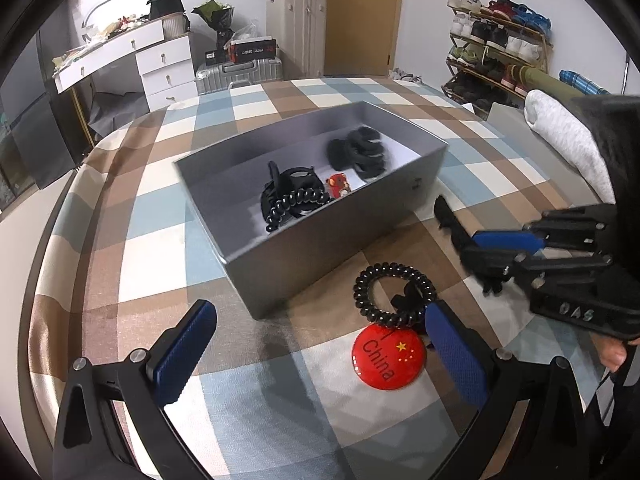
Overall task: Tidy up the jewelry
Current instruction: 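Grasp the red 'China' badge with the left tool while the right tool holds the claw clip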
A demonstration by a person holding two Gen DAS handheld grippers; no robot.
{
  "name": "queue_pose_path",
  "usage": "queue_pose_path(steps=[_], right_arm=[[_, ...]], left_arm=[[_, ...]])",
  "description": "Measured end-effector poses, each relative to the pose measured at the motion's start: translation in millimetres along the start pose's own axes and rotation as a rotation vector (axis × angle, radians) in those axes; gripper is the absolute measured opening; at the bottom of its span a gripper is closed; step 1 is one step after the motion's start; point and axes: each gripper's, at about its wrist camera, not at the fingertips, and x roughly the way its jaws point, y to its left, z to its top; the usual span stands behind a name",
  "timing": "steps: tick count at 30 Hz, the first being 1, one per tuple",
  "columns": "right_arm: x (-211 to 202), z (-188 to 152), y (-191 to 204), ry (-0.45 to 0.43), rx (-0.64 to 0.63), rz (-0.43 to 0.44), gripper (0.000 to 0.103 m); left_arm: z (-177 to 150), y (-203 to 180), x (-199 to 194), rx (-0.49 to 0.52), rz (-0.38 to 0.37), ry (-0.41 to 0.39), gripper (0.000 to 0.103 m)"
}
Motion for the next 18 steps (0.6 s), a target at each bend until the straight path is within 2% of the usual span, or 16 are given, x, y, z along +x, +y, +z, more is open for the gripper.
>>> queue_pose_path(steps=[6,11,18], right_arm=[[-28.2,6.1,-5.2,-0.079,-0.001,0.011,0.017],[-47.4,10.2,-9.3,-0.171,0.024,0.055,0.017],[-45.6,12.7,-9.6,-0.183,0.038,0.070,0.017]], left_arm=[[-2.0,-5.4,2.7,0.035,-0.032,0.025,0.102],[-2.2,-8.3,1.9,0.028,-0.071,0.007,0.102],[-0.2,-12.0,9.1,-0.024,-0.072,-0.002,0.101]])
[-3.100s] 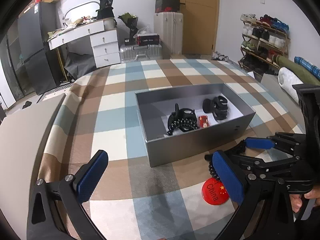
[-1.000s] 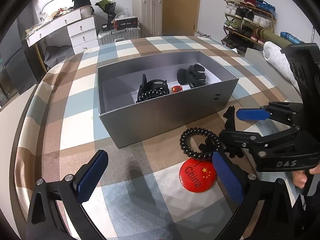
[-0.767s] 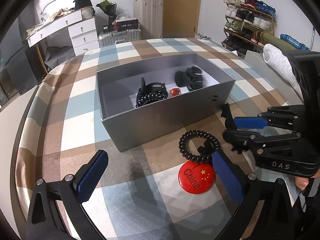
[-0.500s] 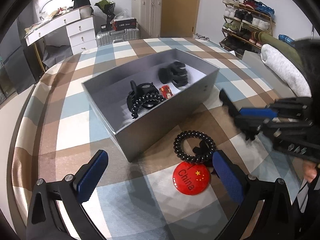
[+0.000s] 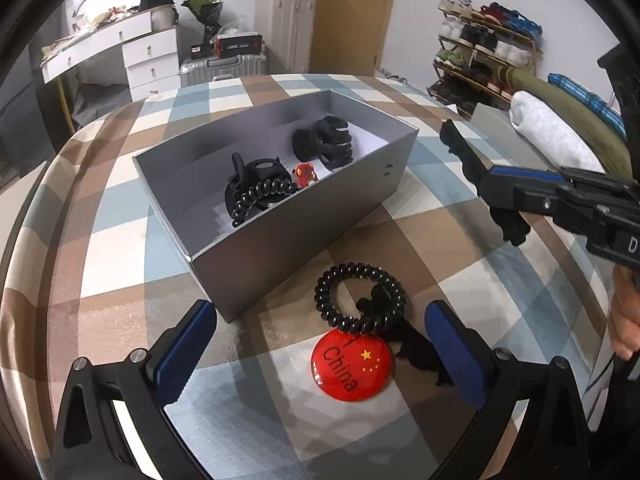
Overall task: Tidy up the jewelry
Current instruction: 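Grasp the red 'China' badge with the left tool while the right tool holds the claw clip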
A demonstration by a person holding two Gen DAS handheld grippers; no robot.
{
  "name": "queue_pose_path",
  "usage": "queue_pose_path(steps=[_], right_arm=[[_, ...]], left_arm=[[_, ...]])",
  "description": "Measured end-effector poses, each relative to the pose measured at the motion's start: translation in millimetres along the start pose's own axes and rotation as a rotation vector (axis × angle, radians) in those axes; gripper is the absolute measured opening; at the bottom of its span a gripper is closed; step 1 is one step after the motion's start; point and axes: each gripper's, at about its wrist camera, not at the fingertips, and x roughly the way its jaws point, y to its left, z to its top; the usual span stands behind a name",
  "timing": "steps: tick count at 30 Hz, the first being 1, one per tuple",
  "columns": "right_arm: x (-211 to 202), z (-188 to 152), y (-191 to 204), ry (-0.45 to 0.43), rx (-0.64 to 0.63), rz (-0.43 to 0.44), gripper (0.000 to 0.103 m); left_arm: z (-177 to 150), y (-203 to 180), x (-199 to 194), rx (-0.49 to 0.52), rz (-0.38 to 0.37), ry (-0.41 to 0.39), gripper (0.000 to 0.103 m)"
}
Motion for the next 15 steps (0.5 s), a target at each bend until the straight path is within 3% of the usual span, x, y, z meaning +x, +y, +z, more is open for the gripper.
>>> queue_pose_path(steps=[4,7,11,12,15], right_arm=[[-1.2,-0.8,0.4,0.000,-0.001,0.001,0.017],[-2.9,-1.8,0.1,-0.005,0.006,0.001,0.017],[-4.3,-1.9,-0.9,-0.005,0.007,0.003,0.017],[-4.8,-2.0,0.0,-0.006,0.006,0.005,0.017],[-5.9,-1.2,-0.3,-0.008,0.002,0.007,0.017]], left_arm=[[0.0,-7.4,-8.8,0.047,0.034,-0.015,0.097],[-0.4,-13.7,-18.9,0.094,0.011,-0.039,0.094],[-1.7,-24.7,-19.1,0.137,-0.061,-0.038,0.053],[-1.7,-25.8,-16.7,0.139,-0.067,-0.033,0.048],[-4.8,-35.1,-5.7,0.161,-0.059,-0.001,0.044]])
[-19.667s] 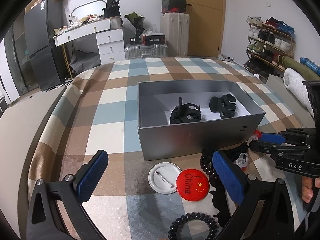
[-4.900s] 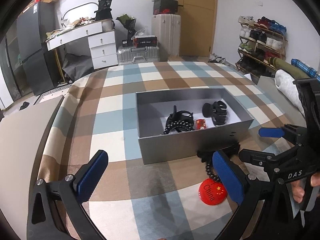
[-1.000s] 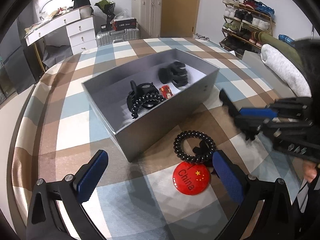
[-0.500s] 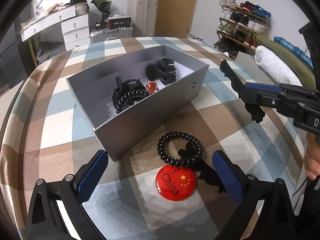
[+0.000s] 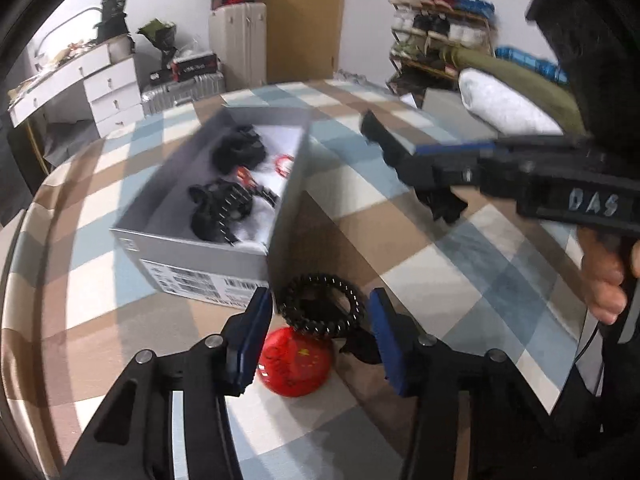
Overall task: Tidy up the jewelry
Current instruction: 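Grasp the red 'China' badge with the left tool while the right tool holds the claw clip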
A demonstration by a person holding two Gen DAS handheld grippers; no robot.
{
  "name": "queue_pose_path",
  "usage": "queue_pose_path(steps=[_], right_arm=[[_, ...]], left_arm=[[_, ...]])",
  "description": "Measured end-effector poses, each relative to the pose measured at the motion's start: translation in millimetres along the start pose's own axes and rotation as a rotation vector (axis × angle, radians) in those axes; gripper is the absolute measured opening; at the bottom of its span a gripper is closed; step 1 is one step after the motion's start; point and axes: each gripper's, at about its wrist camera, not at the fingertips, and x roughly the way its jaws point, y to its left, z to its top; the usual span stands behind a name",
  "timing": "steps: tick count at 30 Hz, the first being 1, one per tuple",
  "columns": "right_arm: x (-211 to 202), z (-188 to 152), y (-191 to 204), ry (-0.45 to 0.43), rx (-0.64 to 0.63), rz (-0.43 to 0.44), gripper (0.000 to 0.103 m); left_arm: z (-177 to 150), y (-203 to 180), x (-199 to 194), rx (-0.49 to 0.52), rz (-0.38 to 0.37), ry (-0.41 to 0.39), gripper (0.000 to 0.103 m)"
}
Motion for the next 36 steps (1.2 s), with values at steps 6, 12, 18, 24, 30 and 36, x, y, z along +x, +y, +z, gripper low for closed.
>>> queue_pose_path(steps=[6,12,18,24,30,36], right_arm=[[-1.7,1.2,-4.4,-0.005,0.008,0.001,0.017],[-2.3,1.9,-6.2,-0.007,0.013,0.002,0.017],[-0.8,1.7,-6.7,-0.004,0.014,0.001,0.017],[-0.5,1.2,-5.4,-0.001,0.010,0.004,0.017],[-1.6,1.1,-2.7,-0.004,0.004,0.009,0.017],[-4.0,1.4,-1.7,-0.009,0.000,0.012,0.017]], left_arm=[[-0.5,7.4,1.4,-0.013,0.044,0.010,0.045],[0.4,45.6,-8.0,-0.172,0.116,-0.016,0.045],[-5.4,85.3,-16.5,-0.329,0.259,-0.043,0.047],[-8.1,86.3,-24.2,-0.338,0.202,-0.068,0.047],[-7.6,24.5,-7.0,-0.015,0.090,0.065,0.047],[-10.6,15.9,0.5,0.035,0.035,0.112,0.047]])
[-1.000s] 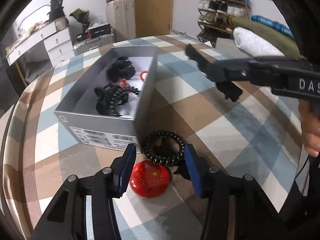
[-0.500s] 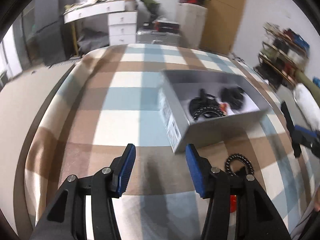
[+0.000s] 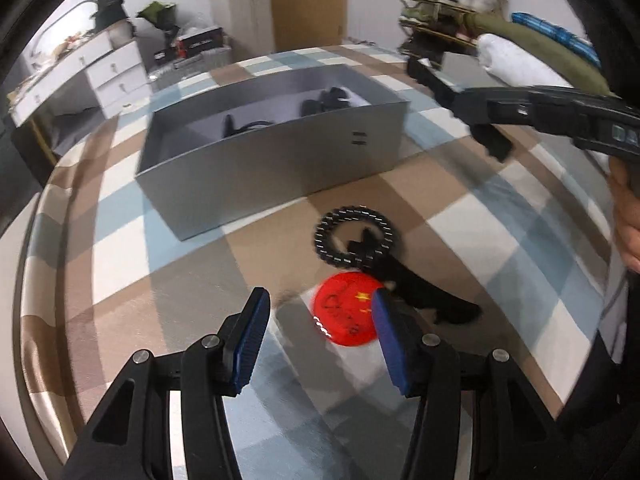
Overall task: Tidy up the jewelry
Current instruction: 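Grasp the red 'China' badge with the left tool while the right tool holds the claw clip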
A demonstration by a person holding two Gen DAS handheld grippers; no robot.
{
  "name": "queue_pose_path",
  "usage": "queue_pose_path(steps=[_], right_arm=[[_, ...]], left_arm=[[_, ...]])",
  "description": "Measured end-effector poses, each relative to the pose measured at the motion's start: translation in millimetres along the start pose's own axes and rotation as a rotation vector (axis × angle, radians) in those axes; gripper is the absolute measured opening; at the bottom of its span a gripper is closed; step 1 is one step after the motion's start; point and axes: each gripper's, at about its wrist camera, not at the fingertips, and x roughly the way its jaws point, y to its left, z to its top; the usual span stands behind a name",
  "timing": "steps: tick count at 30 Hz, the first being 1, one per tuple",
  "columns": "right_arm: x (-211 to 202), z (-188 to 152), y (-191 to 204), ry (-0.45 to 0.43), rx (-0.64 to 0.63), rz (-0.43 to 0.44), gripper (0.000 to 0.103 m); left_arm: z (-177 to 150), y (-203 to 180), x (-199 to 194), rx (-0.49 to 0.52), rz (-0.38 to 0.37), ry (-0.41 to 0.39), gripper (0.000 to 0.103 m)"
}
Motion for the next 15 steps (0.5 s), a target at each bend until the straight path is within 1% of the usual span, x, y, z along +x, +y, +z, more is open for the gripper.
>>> queue_pose_path(steps=[4,7,10,11,15], right_arm=[[1.0,0.3,-0.8,0.002,0.002,0.000,0.017],[1.0,0.0,0.4,0.003,0.000,0.000,0.017],[0.6,0.1,1.4,0.001,-0.004,0.002,0.017],[0.7,0.1,1.7,0.000,-0.004,0.003,0.017],[0.8,-0.1,1.8,0.001,-0.005,0.003,0.017]], left_arm=[[-1.2,-3.6,-3.4,0.023,-0.036,0.001,0.047],[-2.3,-2.8,3.0,0.028,-0.015,0.031,0.047],[-1.8,0.5,2.4,0.016,-0.026,0.016,0.047],[-2.1,1.7,1.4,0.011,-0.034,0.009,0.036],[0.3,14.6,-9.2,-0.046,-0.034,-0.051,0.037]])
